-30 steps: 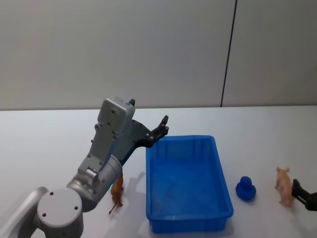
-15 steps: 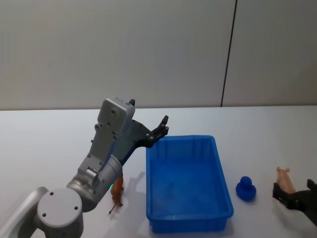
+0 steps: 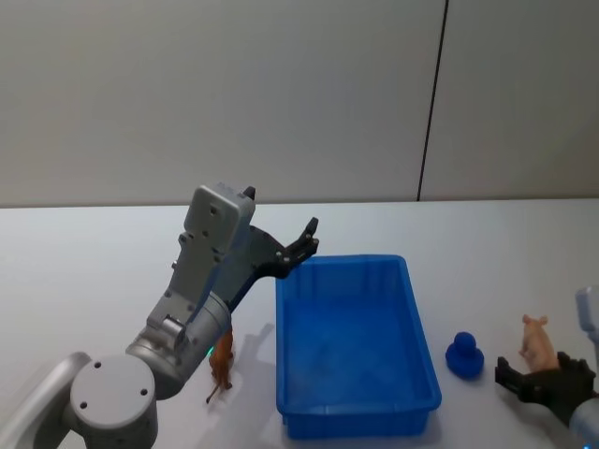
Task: Pick up the two dolls from the table and place them into the box.
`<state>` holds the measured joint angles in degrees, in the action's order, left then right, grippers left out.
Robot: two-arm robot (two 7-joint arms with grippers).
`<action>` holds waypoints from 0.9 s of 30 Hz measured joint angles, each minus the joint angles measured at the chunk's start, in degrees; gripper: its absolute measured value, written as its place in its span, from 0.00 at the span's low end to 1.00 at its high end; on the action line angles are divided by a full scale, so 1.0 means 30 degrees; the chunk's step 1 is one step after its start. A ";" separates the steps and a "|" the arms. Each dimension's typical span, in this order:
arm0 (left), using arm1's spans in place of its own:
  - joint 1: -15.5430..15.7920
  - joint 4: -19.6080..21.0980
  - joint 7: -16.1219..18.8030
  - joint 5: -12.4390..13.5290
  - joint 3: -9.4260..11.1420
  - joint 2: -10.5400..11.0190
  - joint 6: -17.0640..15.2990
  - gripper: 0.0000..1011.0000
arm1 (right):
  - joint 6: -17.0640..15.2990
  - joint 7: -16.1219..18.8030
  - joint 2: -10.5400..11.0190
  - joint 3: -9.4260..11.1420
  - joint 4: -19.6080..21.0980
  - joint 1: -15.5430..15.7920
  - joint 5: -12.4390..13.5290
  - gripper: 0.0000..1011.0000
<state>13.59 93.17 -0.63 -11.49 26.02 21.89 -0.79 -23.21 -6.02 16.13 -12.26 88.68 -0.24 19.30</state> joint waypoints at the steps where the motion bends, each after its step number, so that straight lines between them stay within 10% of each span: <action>1: 0.0000 0.0001 0.0000 0.0001 0.0000 0.0001 0.0000 0.99 | -0.0022 -0.0025 -0.0038 -0.0021 -0.0065 -0.0036 -0.0025 0.96; 27: 0.0000 0.0001 0.0001 0.0001 0.0000 0.0001 0.0000 0.99 | -0.0265 -0.0350 -0.0585 -0.0293 -0.0854 -0.0538 -0.0396 0.34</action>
<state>13.59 93.18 -0.63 -11.48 26.02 21.89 -0.79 -24.00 -7.07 14.37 -13.14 86.11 -1.85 18.11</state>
